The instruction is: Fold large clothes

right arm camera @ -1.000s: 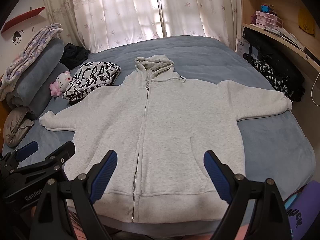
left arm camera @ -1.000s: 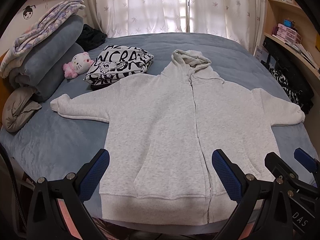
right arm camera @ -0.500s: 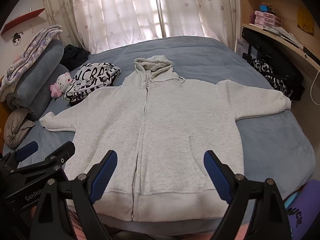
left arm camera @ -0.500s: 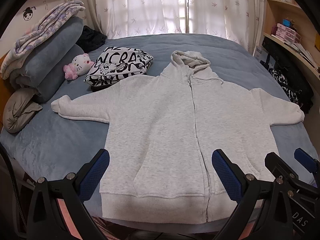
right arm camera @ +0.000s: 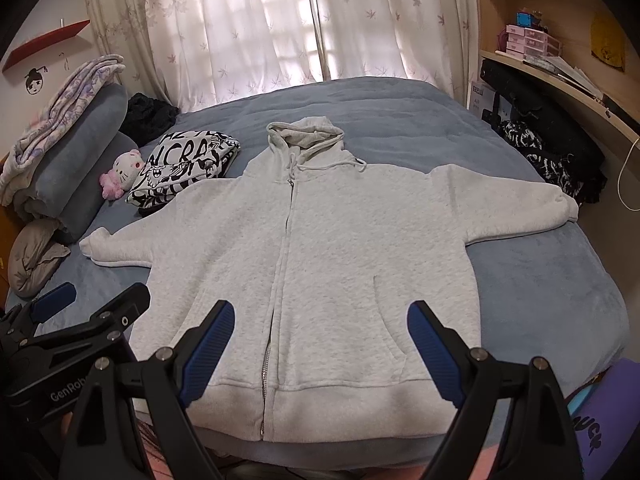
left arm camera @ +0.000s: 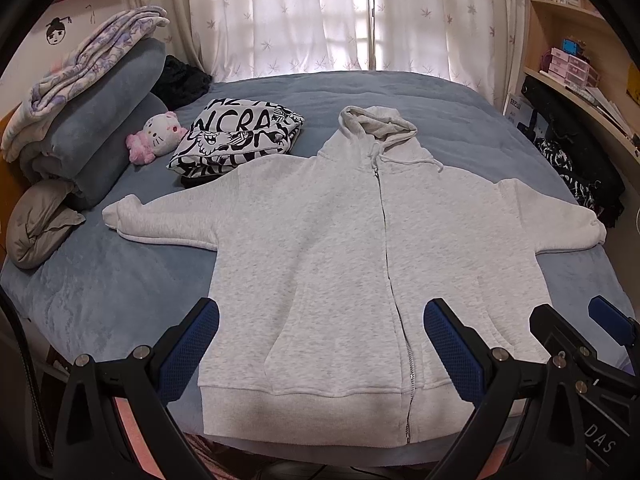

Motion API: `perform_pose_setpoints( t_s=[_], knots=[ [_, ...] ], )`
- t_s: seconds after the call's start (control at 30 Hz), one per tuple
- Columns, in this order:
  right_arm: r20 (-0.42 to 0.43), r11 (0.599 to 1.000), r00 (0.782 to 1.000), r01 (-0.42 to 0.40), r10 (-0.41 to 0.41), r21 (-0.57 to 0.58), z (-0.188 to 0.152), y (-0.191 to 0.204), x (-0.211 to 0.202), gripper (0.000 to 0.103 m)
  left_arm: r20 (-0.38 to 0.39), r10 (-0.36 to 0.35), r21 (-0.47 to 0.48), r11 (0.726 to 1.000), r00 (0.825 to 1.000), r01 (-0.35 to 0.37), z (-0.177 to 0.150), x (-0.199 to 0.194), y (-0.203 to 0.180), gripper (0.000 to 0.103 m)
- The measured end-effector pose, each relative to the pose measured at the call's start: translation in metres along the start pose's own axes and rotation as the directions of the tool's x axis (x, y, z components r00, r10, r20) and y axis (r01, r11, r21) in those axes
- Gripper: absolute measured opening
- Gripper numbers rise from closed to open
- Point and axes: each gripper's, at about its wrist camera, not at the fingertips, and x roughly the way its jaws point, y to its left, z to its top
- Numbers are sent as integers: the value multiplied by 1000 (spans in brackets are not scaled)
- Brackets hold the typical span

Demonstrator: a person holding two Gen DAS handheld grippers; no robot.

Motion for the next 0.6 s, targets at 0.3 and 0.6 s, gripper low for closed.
perform_pose_setpoints(
  t_s=[0.3,0.6],
  knots=[
    [-4,1000,1000,-10,11,7,8,-11,5,89,-8,-49,24,999,999,49,16,7,-12,101],
    [69,992,991,120,-118,-33,53,-47,20,89,91,-71,40,997,993,68,87,35,-41,101]
  ],
)
